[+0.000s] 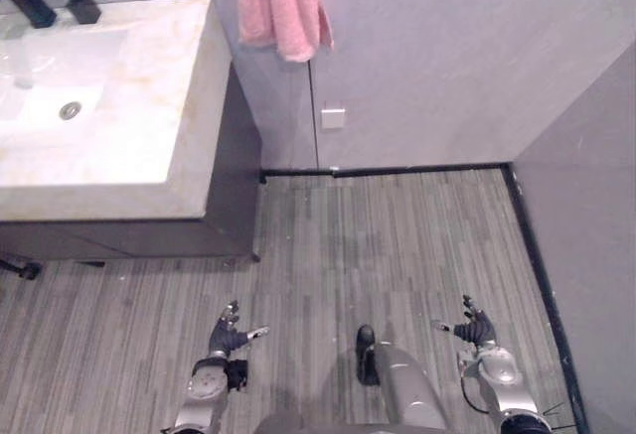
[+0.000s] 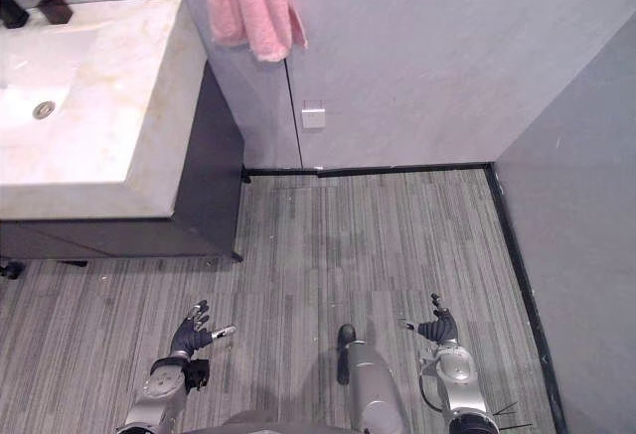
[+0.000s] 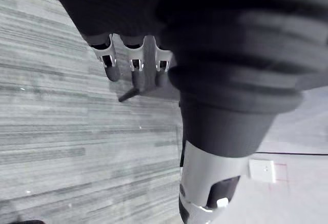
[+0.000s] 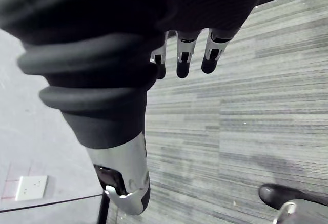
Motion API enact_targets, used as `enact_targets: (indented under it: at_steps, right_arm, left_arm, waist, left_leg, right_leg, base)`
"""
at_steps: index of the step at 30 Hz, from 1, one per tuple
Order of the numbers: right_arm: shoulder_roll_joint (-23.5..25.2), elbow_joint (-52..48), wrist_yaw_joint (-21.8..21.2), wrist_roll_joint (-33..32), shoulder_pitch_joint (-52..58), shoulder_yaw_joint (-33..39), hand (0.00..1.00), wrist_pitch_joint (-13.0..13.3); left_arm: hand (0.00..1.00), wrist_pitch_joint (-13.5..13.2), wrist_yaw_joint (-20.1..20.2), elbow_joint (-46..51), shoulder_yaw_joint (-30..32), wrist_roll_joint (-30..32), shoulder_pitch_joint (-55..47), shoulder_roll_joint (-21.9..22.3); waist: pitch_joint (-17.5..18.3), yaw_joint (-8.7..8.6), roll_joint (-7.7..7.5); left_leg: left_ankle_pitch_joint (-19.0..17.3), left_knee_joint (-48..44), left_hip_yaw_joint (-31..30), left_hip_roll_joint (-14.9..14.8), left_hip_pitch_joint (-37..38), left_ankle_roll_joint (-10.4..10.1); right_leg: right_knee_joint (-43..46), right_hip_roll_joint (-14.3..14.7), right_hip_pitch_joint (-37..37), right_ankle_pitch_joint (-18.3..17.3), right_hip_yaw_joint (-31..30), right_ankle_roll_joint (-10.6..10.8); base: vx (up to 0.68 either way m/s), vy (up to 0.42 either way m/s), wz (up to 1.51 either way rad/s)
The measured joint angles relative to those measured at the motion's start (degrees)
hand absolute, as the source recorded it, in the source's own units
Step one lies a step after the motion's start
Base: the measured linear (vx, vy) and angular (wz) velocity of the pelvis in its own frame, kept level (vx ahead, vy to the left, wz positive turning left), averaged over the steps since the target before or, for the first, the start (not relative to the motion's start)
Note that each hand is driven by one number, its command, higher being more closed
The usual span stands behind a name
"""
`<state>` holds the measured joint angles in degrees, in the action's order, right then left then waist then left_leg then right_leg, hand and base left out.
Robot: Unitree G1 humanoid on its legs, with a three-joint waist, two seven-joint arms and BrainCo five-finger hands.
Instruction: Organize washtable
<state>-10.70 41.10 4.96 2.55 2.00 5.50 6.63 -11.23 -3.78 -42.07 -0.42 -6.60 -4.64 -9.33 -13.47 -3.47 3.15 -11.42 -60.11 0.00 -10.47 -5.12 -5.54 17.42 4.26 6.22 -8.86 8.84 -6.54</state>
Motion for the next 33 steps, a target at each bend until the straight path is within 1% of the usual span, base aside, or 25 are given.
enact_targets:
  at_steps: [1, 3, 4, 6, 7, 8, 9, 10, 11, 12, 13, 14, 15, 16, 17, 18, 19, 22, 23, 24, 25, 26, 28, 31, 33]
  right_arm:
    - [0.9, -0.6, 0.2, -0.5, 0.2, 0.2, 0.0, 0.4]
    - [1.3, -2.1, 0.3, -1.5, 0.6, 0.3, 0.0, 0.9]
    - [1.2, -2.0, 0.3, -2.1, 0.4, 0.3, 0.0, 0.9]
    - [1.2, -1.7, 0.4, -2.1, 0.4, 0.5, 0.0, 0.8]
    - [1.3, -1.3, 0.4, -2.1, 0.3, 1.0, 0.0, 0.8]
    - [1.1, -0.9, 0.5, -2.2, 0.0, 1.9, 0.0, 0.8]
    - [0.7, 0.3, 0.8, -2.2, -0.4, 2.6, 0.0, 0.8]
    - [0.7, 1.2, 1.1, -2.1, -0.7, 2.6, 0.0, 0.7]
    - [1.3, 1.5, 1.2, -2.1, -0.9, 2.5, 0.0, 0.6]
    - [1.4, 1.5, 1.2, -2.1, -0.4, 2.6, 0.0, 0.6]
    - [1.4, 1.5, 1.2, -2.0, -0.5, 2.7, 0.0, 0.6]
    - [1.5, 1.5, 1.1, -2.0, -0.3, 2.8, 0.0, 0.5]
    - [1.7, 1.6, 1.1, -2.0, -0.1, 2.6, 0.0, 0.5]
    - [1.8, 1.9, 1.0, -1.9, -0.2, 2.5, 0.0, 0.5]
    - [1.9, 2.4, 1.0, -1.9, -0.4, 2.1, 0.0, 0.4]
    - [1.9, 2.5, 1.0, -1.8, -0.5, 0.6, 0.0, 0.5]
    - [1.9, 2.5, 0.9, -1.8, -0.7, 0.0, 0.0, 0.5]
    - [2.0, 2.4, 0.9, -1.8, -1.2, -0.9, 0.0, 0.8]
    - [2.0, 2.4, 1.0, -1.8, -1.2, -0.9, 0.0, 0.8]
    - [2.3, 2.4, 1.1, -1.8, -0.4, -0.7, 0.0, 0.8]
    - [2.3, 3.1, 1.1, -1.9, 0.6, -0.4, 0.0, 0.8]
    - [2.4, 3.1, 1.1, -1.9, 0.8, 0.1, 0.0, 0.7]
    - [2.5, 2.9, 1.1, -1.9, 1.6, 0.4, 0.0, 0.7]
    - [2.9, 2.7, 1.2, -2.0, 2.4, 1.5, 0.0, 0.7]
    - [2.7, 2.7, 1.4, -2.1, 3.0, 1.8, 0.0, 0.8]
  left_arm:
    - [0.0, 0.0, 0.0, 0.7, 0.0, 0.0, -0.4, 0.0]
    - [0.0, 0.0, 0.0, 2.2, 0.0, 0.0, -1.0, 0.4]
    - [0.0, 0.1, 0.0, 2.2, -0.1, 0.0, -1.0, 0.5]
    - [0.0, 0.1, 0.0, 2.2, -0.1, 0.0, -1.1, 0.4]
    - [0.0, 0.2, 0.0, 2.1, 0.0, 0.0, -1.3, 0.6]
    - [0.0, 0.2, 0.0, 2.1, -0.1, 0.0, -1.4, 1.0]
    - [0.0, 0.2, -0.1, 2.1, -0.1, 0.0, -1.3, 1.3]
    - [0.0, 0.2, -0.1, 1.9, 0.0, 0.0, -1.4, 1.1]
    - [0.0, 0.2, -0.2, 1.4, 0.1, 0.0, -1.6, 0.7]
    - [0.0, 0.4, -0.2, 0.6, 0.0, 0.0, -1.1, 0.8]
    - [0.0, 0.5, -0.1, 0.4, -0.2, 0.0, -0.9, 0.9]
    - [0.0, 0.7, -0.1, 0.4, -0.4, 0.0, -0.6, 0.9]
    - [0.0, 0.8, -0.2, 0.1, -0.4, 0.0, -0.5, 0.5]
    - [0.0, 0.8, -0.2, -0.3, -0.5, 0.0, -0.4, 0.2]
    - [0.0, 0.8, -0.3, -0.6, -0.5, 0.0, -0.5, -0.1]
    - [0.0, 0.8, -0.4, -0.7, -0.5, 0.0, -0.6, -0.2]
    - [0.0, 0.8, -0.5, -0.7, -0.5, 0.0, -0.5, -0.3]
    - [0.0, 0.7, -0.6, -0.7, -0.3, 0.0, 0.2, -0.4]
    - [0.0, 0.7, -0.6, -0.8, -0.3, 0.0, 0.2, -0.2]
    - [0.0, 0.7, -0.7, -0.8, -0.4, 0.0, -0.1, -0.5]
    - [0.0, 0.9, -0.9, -2.1, 0.0, 0.0, 0.2, 0.1]
    - [0.0, 0.9, -1.0, -2.2, -0.1, 0.1, 0.2, 0.5]
    - [0.0, 0.8, -1.3, -2.2, 0.1, 0.0, -0.6, 1.6]
    - [0.0, 0.8, -1.2, -1.5, 0.1, 0.0, -0.8, 3.0]
    - [0.0, 0.8, -1.2, -1.3, 0.1, 0.0, -1.0, 3.5]
  waist:
    - [-0.3, 0.94, -0.87]
    - [-0.4, 1.72, -1.17]
    - [-0.6, 1.99, -1.25]
    - [-1.2, 2.94, -1.73]
    - [-1.4, 3.2, -2.02]
    - [-1.3, 3.93, -1.83]
    - [-0.8, 4.39, -0.65]
    - [-0.6, 4.69, -0.23]
    - [0.1, 4.59, -1.45]
    - [0.3, 4.2, -2.49]
    - [0.3, 4.15, -2.77]
    - [0.3, 4.14, -3.29]
    - [0.3, 3.84, -3.71]
    - [0.3, 3.67, -3.73]
    - [0.3, 3.38, -3.76]
    - [0.3, 3.34, -3.75]
    - [0.4, 3.32, -3.73]
    - [0.4, 2.74, -3.69]
    - [0.5, 2.64, -3.8]
    - [1.2, 2.66, -5.06]
    - [1.5, 2.64, -5.21]
    - [2.0, 2.69, -4.73]
    - [2.5, 2.87, -3.46]
    - [2.3, 3.14, -2.97]
    - [2.3, 3.71, -2.64]
  left_leg:
    - [-1.1, -4.4, 2.3, -1.0, -3.3, 1.6]
    - [-2.1, -3.7, 4.1, -0.7, -11.2, 3.2]
    - [-2.5, -0.1, 4.2, 0.2, -14.1, 3.8]
    - [-2.5, 11.4, 4.5, 3.2, -17.2, 3.6]
    - [-1.7, 20.9, 4.2, 5.3, -17.2, 2.4]
    - [0.9, 33.9, 3.3, 7.2, -17.1, 0.5]
    - [4.7, 42.3, 2.2, 7.6, -17.2, 1.3]
    - [7.8, 41.4, 1.9, 7.8, -17.1, 2.5]
    - [10.2, 38.8, 2.2, 9.4, -17.3, 4.4]
    - [8.1, 36.6, 3.2, 10.7, -17.2, 6.8]
    - [7.2, 36.2, 3.8, 11.2, -16.6, 7.2]
    - [5.4, 35.9, 4.3, 12.2, -14.6, 8.7]
    - [3.6, 36.2, 4.6, 13.0, -11.6, 9.6]
    - [2.7, 36.2, 4.6, 13.2, -9.8, 10.1]
    - [1.4, 37.1, 4.6, 13.6, -5.9, 10.7]
    - [1.1, 39.2, 4.5, 13.5, -1.8, 11.0]
    - [1.1, 40.3, 4.2, 13.4, -0.2, 11.0]
    - [1.0, 43.4, 2.6, 12.1, 4.7, 10.8]
    - [0.7, 43.8, 1.9, 11.7, 5.6, 10.0]
    - [-0.3, 43.8, 1.4, 12.3, 6.2, 8.1]
    - [-1.8, 43.5, -0.1, 12.4, 7.1, 6.2]
    - [-1.7, 43.5, -0.8, 11.4, 7.0, 6.1]
    - [-2.4, 42.1, -1.3, 9.6, 6.6, 4.8]
    - [-1.9, 28.9, 1.3, 8.1, 1.3, 1.4]
    - [-2.5, 28.2, 3.8, 5.9, 0.5, 2.0]
  right_leg:
    - [-1.7, 0.1, -3.8, -1.0, -1.3, -0.2]
    - [-5.0, 0.0, -8.5, -2.2, -2.7, 0.0]
    - [-6.1, -0.3, -10.2, -2.7, -3.0, 0.3]
    - [-8.4, -1.6, -13.6, -3.4, -4.4, 1.2]
    - [-9.7, -2.5, -15.2, -3.7, -4.9, 1.6]
    - [-11.4, -2.9, -16.8, -4.3, -5.7, 2.6]
    - [-11.7, -2.6, -17.4, -5.9, -7.1, 3.7]
    - [-10.9, -2.9, -18.0, -7.3, -7.8, 4.2]
    - [-7.9, -4.5, -17.9, -10.1, -9.0, 5.3]
    - [-1.4, -6.0, -16.1, -11.6, -9.2, 6.7]
    - [3.2, -6.7, -14.4, -11.8, -9.3, 7.1]
    - [14.1, -7.9, -10.5, -10.2, -9.6, 10.0]
    - [25.4, -9.3, -6.3, -7.5, -9.8, 14.7]
    - [30.4, -10.0, -4.6, -7.7, -9.7, 14.5]
    - [36.3, -11.0, -2.3, -8.7, -8.4, 12.7]
    - [37.5, -11.4, 0.4, -9.7, -6.7, 10.9]
    - [36.7, -11.2, 1.3, -10.0, -6.3, 10.5]
    - [23.8, -8.6, 5.9, -10.8, -6.2, 10.4]
    - [16.0, -7.5, 5.9, -9.7, -7.7, 11.1]
    - [5.9, -7.3, 5.5, -2.8, -9.3, 9.5]
    - [4.9, -7.7, 5.1, 2.4, -8.7, 8.4]
    - [4.3, -7.2, 4.7, 2.4, -8.3, 8.3]
    - [1.6, -6.1, 2.6, 1.8, -6.5, 7.3]
    - [-1.4, -6.1, -1.8, 1.4, -4.7, 6.2]
    - [-3.5, -6.3, -5.2, 1.5, -4.2, 6.1]
  base:
    - [0.42, -0.119, -0.29]
    - [0.39, -0.059, -0.26]
    - [0.43, 0.01, -0.2]
    - [0.37, 0.068, -0.26]
    - [0.36, 0.095, -0.33]
    - [0.53, 0.195, -0.5]
    - [0.45, 0.194, -0.56]
    - [0.57, 0.268, -0.6]
    - [0.56, 0.223, -0.36]
    - [0.57, 0.216, -0.22]
    - [0.58, 0.2, -0.13]
    - [0.55, 0.198, -0.11]
    - [0.54, 0.181, -0.06]
    - [0.52, 0.143, 0.04]
    - [0.58, 0.116, 0.01]
    - [0.48, 0.09, 0.0]
    - [0.43, 0.048, 0.09]
    - [0.37, -0.051, 0.36]
    - [0.32, -0.095, 0.51]
    - [0.41, -0.155, 0.73]
    - [0.28, -0.113, 0.65]
    - [0.4, -0.185, 0.46]
    - [0.27, -0.159, 0.27]
    - [0.19, -0.116, 0.29]
    - [0.14, -0.04, 0.06]
